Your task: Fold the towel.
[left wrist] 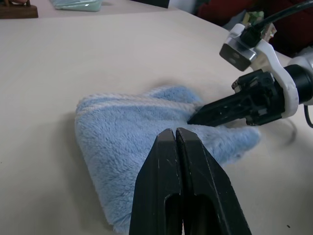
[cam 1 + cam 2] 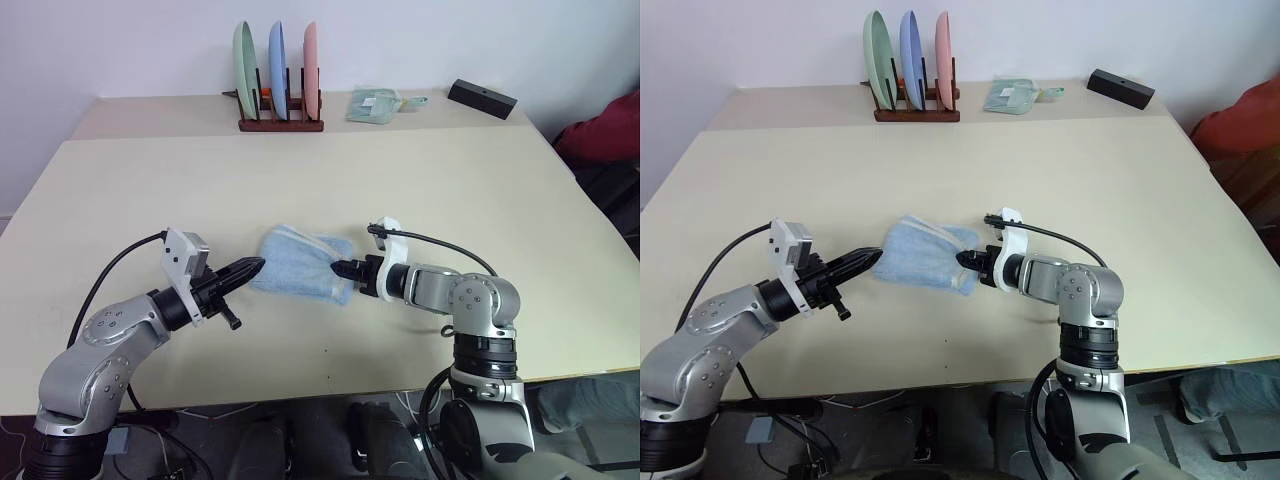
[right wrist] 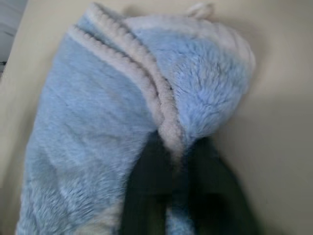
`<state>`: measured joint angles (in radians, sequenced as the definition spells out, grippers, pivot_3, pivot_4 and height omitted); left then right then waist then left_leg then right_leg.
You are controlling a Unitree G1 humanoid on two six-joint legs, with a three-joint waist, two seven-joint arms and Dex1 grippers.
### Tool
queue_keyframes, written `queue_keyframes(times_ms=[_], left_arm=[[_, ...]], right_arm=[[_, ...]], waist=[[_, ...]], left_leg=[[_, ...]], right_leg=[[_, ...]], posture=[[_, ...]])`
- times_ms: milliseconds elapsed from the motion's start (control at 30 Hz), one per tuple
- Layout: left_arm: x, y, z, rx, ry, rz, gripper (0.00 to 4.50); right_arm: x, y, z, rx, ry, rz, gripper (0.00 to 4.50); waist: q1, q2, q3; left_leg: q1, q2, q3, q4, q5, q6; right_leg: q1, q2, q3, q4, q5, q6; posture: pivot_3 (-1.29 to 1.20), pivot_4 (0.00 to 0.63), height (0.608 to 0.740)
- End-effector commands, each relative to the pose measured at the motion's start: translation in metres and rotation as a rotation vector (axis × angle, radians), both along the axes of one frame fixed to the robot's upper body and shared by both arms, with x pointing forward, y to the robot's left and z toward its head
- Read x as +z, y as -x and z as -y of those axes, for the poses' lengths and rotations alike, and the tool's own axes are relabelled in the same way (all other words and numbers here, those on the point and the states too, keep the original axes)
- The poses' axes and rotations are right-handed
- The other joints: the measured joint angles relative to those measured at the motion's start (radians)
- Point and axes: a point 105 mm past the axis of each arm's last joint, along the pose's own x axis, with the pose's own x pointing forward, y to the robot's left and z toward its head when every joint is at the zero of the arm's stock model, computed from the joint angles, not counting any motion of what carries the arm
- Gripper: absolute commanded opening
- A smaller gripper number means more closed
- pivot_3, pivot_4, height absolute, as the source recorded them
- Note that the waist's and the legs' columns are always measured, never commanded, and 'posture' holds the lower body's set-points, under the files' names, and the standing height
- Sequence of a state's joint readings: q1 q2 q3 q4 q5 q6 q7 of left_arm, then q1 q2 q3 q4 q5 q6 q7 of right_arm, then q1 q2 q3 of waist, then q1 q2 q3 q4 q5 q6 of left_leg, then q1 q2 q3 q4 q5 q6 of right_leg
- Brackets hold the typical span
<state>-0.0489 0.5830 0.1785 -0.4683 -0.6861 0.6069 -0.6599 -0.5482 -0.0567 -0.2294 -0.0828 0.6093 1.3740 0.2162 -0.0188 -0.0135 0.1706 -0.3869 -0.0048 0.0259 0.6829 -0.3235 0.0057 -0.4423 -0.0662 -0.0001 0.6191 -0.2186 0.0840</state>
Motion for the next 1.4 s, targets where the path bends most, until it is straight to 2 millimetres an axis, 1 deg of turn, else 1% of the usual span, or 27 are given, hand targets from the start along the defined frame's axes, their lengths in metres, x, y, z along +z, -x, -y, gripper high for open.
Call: queue_keyframes(times_ms=[33,100,167,200,267,333,367,400,433,467,533,567,600,633,667,700,733,767,800,867,1033,1100,1133,1200,1267,1300,1400], left_arm=[[0.004,0.002,0.001,-0.011,0.003,0.027,0.0],[0.004,0.003,0.002,-0.012,0.003,0.028,0.0],[0.002,0.003,0.002,-0.013,0.004,0.028,0.0],[0.002,0.003,0.002,-0.013,0.004,0.028,0.0],[0.0,0.002,0.003,-0.019,0.006,0.025,0.0],[-0.001,0.0,0.008,-0.042,0.011,0.02,0.0],[-0.002,-0.001,0.01,-0.055,0.013,0.019,0.0],[-0.002,-0.002,0.012,-0.064,0.015,0.019,0.0],[-0.002,-0.003,0.015,-0.078,0.015,0.019,0.0],[-0.002,-0.006,0.019,-0.094,0.015,0.02,0.0],[-0.001,-0.012,0.026,-0.125,0.019,0.027,0.0],[-0.001,-0.013,0.028,-0.134,0.021,0.029,0.0],[0.0,-0.014,0.029,-0.14,0.022,0.031,0.0],[0.0,-0.015,0.033,-0.15,0.023,0.034,0.0],[0.001,-0.016,0.037,-0.167,0.026,0.036,0.0],[0.001,-0.016,0.04,-0.178,0.027,0.038,0.0],[0.001,-0.016,0.044,-0.194,0.03,0.039,0.0],[0.0,-0.016,0.047,-0.202,0.03,0.038,0.0],[0.0,-0.016,0.048,-0.205,0.03,0.037,0.0],[-0.001,-0.016,0.05,-0.207,0.028,0.035,0.0],[-0.001,-0.016,0.049,-0.202,0.026,0.037,0.0],[-0.001,-0.016,0.047,-0.192,0.022,0.039,0.0],[-0.001,-0.017,0.046,-0.181,0.02,0.044,0.0],[-0.002,-0.018,0.043,-0.156,0.02,0.047,0.0],[-0.002,-0.019,0.043,-0.141,0.021,0.049,0.0],[-0.002,-0.02,0.041,-0.126,0.018,0.051,0.0],[-0.005,-0.021,0.038,-0.096,0.008,0.048,0.0]], right_arm=[[0.013,-0.001,0.001,-0.02,-0.061,0.03,0.04],[0.022,-0.004,0.01,-0.058,-0.101,0.055,0.04],[0.039,-0.011,0.03,-0.131,-0.166,0.1,0.04],[0.044,-0.013,0.036,-0.156,-0.187,0.113,0.04],[0.062,-0.023,0.076,-0.3,-0.2,0.19,0.04],[0.078,-0.029,0.124,-0.472,-0.201,0.254,0.04],[0.083,-0.03,0.144,-0.544,-0.206,0.274,0.04],[0.087,-0.03,0.156,-0.586,-0.213,0.285,0.04],[0.091,-0.03,0.177,-0.668,-0.227,0.303,0.04],[0.096,-0.029,0.203,-0.774,-0.249,0.324,0.04],[0.099,-0.022,0.248,-0.97,-0.303,0.334,0.04],[0.098,-0.02,0.26,-1.025,-0.321,0.334,0.04],[0.098,-0.019,0.265,-1.051,-0.331,0.332,0.04],[0.092,-0.016,0.279,-1.124,-0.359,0.302,0.04],[0.078,-0.012,0.292,-1.199,-0.357,0.239,0.04],[0.067,-0.009,0.301,-1.25,-0.355,0.192,0.04],[0.053,-0.007,0.306,-1.293,-0.374,0.132,0.04],[0.044,-0.006,0.309,-1.317,-0.37,0.095,0.04],[0.038,-0.007,0.31,-1.33,-0.37,0.075,0.04],[0.032,-0.006,0.312,-1.345,-0.347,0.046,0.04],[0.023,-0.005,0.32,-1.394,-0.322,0.0,0.04],[0.025,-0.007,0.321,-1.386,-0.307,0.011,0.76],[0.03,-0.009,0.321,-1.385,-0.295,0.035,1.04],[0.045,-0.011,0.325,-1.39,-0.228,0.131,2.0],[0.058,-0.011,0.328,-1.392,-0.144,0.215,2.95],[0.069,-0.01,0.33,-1.383,-0.011,0.293,3.39],[0.091,-0.011,0.328,-1.323,0.296,0.462,3.39]], waist=[[0.0,0.0,0.0],[0.001,0.0,0.0],[0.004,0.0,0.0],[0.005,0.0,0.0],[0.007,0.0,0.0],[0.013,0.002,0.001],[0.015,0.002,0.001],[0.014,0.002,0.001],[0.009,0.002,0.001],[0.007,0.002,0.001],[0.006,0.002,0.001],[0.006,0.002,0.001],[0.005,0.002,0.001],[0.0,0.002,0.001],[-0.002,0.003,0.001],[0.0,0.003,0.001],[-0.001,0.003,0.001],[-0.001,0.003,0.001],[-0.002,0.003,0.001],[-0.002,0.003,0.001],[0.002,0.004,0.001],[0.004,0.004,0.001],[0.004,0.004,0.001],[0.003,0.004,0.001],[0.002,0.004,0.001],[0.002,0.004,0.001],[0.003,0.004,0.001]], left_leg=[[0.0,0.0,0.0,0.0,0.0,0.0],[0.0,0.0,0.0,0.0,0.0,0.0],[0.0,0.0,0.0,0.0,0.0,0.0],[0.0,0.0,0.0,0.0,0.0,0.0],[0.0,0.0,0.0,0.0,0.0,0.0],[-0.001,-0.001,0.0,0.001,0.0,0.0],[-0.001,-0.002,0.0,0.001,0.0,0.0],[-0.001,-0.002,0.0,0.001,0.0,0.0],[-0.002,-0.002,0.0,0.001,0.0,0.001],[-0.002,-0.002,0.0,0.001,0.0,0.001],[-0.001,-0.001,0.0,0.001,0.0,0.001],[-0.002,-0.001,0.0,0.001,0.0,0.001],[-0.001,-0.001,0.001,0.001,0.0,0.001],[-0.001,0.0,0.001,0.001,0.0,0.001],[-0.001,0.0,0.002,0.001,0.0,0.001],[-0.001,0.0,0.002,0.0,0.0,0.001],[-0.001,0.001,0.001,0.001,0.0,0.001],[-0.001,0.001,0.002,0.001,0.0,0.001],[-0.001,0.001,0.002,0.001,0.0,0.001],[0.0,0.001,0.002,0.0,0.0,0.001],[-0.001,0.0,0.002,0.001,0.0,0.001],[-0.001,0.0,0.002,0.001,0.0,0.001],[-0.001,0.0,0.002,0.001,0.0,0.001],[-0.001,0.0,0.002,0.001,0.0,0.001],[0.0,0.0,0.002,0.001,0.0,0.001],[0.0,0.0,0.002,0.001,0.0,0.001],[-0.001,0.0,0.002,0.001,0.0,0.001]], right_leg=[[0.0,0.0,0.0,0.0,0.0,0.0],[0.0,0.001,0.0,0.0,0.0,0.0],[0.0,0.001,0.0,0.0,0.0,0.0],[0.0,0.001,0.0,0.0,0.0,0.0],[0.0,0.001,0.0,0.0,0.0,0.0],[0.0,0.001,0.0,-0.001,0.0,0.0],[0.0,0.001,0.0,-0.001,0.0,0.0],[0.0,0.001,0.0,-0.001,0.0,0.0],[0.0,0.001,0.0,-0.002,0.0,0.0],[0.001,0.002,0.0,-0.002,0.0,0.0],[0.001,0.003,0.0,-0.002,0.0,0.0],[0.001,0.003,0.0,-0.001,0.0,0.0],[0.001,0.003,0.0,-0.001,0.0,0.0],[0.001,0.004,0.0,-0.001,0.0,0.0],[0.0,0.004,0.0,-0.001,0.0,0.0],[0.0,0.004,0.0,-0.001,0.0,0.0],[0.001,0.004,0.0,-0.001,0.0,0.001],[0.001,0.004,0.001,-0.001,0.0,0.001],[0.001,0.004,0.001,-0.001,0.0,0.001],[0.001,0.004,0.001,-0.001,0.0,0.001],[0.001,0.004,0.002,-0.001,0.001,0.001],[0.001,0.004,0.002,-0.001,0.001,0.001],[0.001,0.004,0.002,-0.001,0.001,0.002],[0.001,0.004,0.002,-0.001,0.001,0.002],[0.001,0.004,0.002,-0.001,0.001,0.002],[0.001,0.004,0.002,-0.001,0.001,0.002],[0.001,0.004,0.002,-0.001,0.001,0.002]], posture=[[0.0,0.15,0.74],[0.0,0.15,0.74],[0.0,0.15,0.74],[0.0,0.15,0.74],[0.0,0.15,0.74],[0.0,0.15,0.74],[0.0,0.15,0.74],[0.0,0.15,0.74],[0.0,0.15,0.74],[0.0,0.15,0.74],[0.0,0.15,0.74],[0.0,0.15,0.74],[0.0,0.15,0.74],[0.0,0.15,0.74],[0.0,0.15,0.74],[0.0,0.15,0.74],[0.0,0.15,0.74],[0.0,0.15,0.74],[0.0,0.15,0.74],[0.0,0.15,0.74],[0.0,0.15,0.74],[0.0,0.15,0.74],[0.0,0.15,0.74],[0.0,0.15,0.74],[0.0,0.15,0.74],[0.0,0.15,0.74],[0.0,0.15,0.74]])
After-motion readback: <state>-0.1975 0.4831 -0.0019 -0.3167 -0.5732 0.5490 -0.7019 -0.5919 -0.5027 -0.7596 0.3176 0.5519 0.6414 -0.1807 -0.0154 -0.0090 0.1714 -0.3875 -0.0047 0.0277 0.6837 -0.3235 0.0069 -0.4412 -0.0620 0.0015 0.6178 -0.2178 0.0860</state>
